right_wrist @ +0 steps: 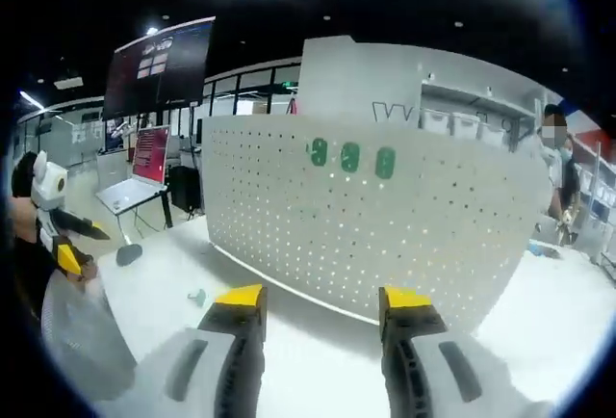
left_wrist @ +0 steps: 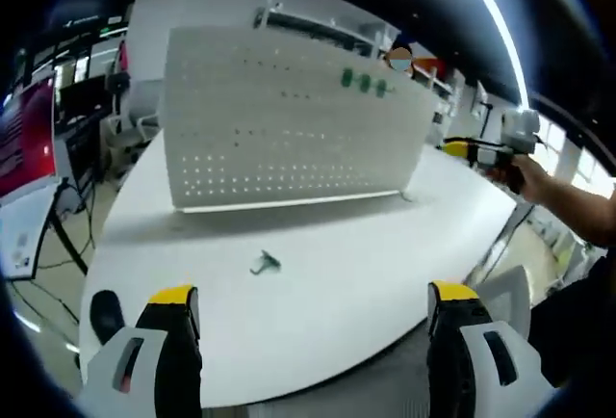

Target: Insert the hook assembly into the mounting plate slot until the hook locks in place.

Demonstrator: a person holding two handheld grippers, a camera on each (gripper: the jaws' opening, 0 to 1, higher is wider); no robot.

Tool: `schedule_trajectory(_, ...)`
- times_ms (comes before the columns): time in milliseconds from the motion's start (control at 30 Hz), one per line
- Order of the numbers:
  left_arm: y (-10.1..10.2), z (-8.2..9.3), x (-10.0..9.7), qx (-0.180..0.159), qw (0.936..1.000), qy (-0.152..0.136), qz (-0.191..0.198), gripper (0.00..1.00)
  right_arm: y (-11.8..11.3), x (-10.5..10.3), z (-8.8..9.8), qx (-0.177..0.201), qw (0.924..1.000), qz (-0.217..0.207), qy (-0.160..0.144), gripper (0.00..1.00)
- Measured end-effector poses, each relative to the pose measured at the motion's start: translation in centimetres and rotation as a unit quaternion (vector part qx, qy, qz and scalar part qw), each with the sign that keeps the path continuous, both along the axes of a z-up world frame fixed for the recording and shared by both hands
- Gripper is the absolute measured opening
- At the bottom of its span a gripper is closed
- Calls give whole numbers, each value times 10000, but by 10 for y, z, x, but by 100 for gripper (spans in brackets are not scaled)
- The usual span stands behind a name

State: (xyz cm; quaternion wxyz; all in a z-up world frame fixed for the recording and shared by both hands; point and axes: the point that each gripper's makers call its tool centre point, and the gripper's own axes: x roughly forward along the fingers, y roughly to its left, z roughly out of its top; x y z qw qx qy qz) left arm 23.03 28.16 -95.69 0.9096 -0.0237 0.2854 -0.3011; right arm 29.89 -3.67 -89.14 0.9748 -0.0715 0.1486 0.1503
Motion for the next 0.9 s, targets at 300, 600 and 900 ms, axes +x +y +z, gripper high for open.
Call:
schedule_trajectory(300,3,-13,-12,105,9997,238,-10,100,31,-30,-50,-238,9959,526,702,47)
schedule_trajectory(600,17,-20,-17,205,9984,504,154,100,83,-40,-94,-351,9836,1226,1276,43)
schedule_trajectory(900,29,-24,-12,90,9977,586,314,100,151,-28,-140,-467,9637,1959,1751,39)
